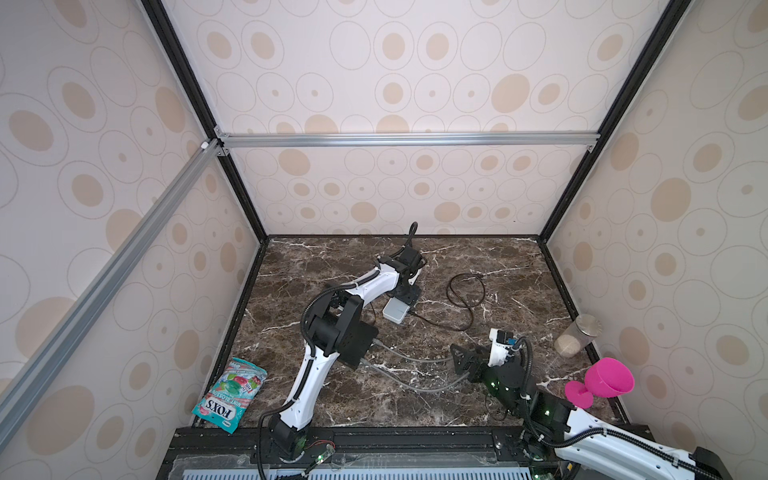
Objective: Insert the plug into the switch port
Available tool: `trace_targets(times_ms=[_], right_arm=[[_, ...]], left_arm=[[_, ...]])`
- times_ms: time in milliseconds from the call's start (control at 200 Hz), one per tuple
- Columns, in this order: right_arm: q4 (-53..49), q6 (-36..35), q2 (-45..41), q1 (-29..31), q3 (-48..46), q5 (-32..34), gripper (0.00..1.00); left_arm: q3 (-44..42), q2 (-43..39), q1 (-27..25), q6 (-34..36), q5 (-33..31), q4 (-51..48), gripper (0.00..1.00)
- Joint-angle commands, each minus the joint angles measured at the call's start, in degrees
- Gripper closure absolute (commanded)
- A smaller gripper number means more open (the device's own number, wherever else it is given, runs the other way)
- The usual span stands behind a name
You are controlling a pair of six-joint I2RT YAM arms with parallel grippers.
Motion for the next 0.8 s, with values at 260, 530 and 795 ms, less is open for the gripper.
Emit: trace_targets(times_ms=[260,530,795], right_arm=[[0.15,0.47,0.05,-0.46,-0.9,0.5,0.0],[0.93,0.57,1.31,-0.46,-0.74,0.68,0.0],[2.06,0.36,3.81,-0.46,-0.12,0.37,0.0]], left_arm=[[6.48,2.1,-0.4,1.71,3.73,-0.4,0.36],[9.52,4.25,-0.82,6.15,-0.66,-4.19,0.35],[9.48,4.73,-1.02,8.18,-1.25,-5.13,0.35]])
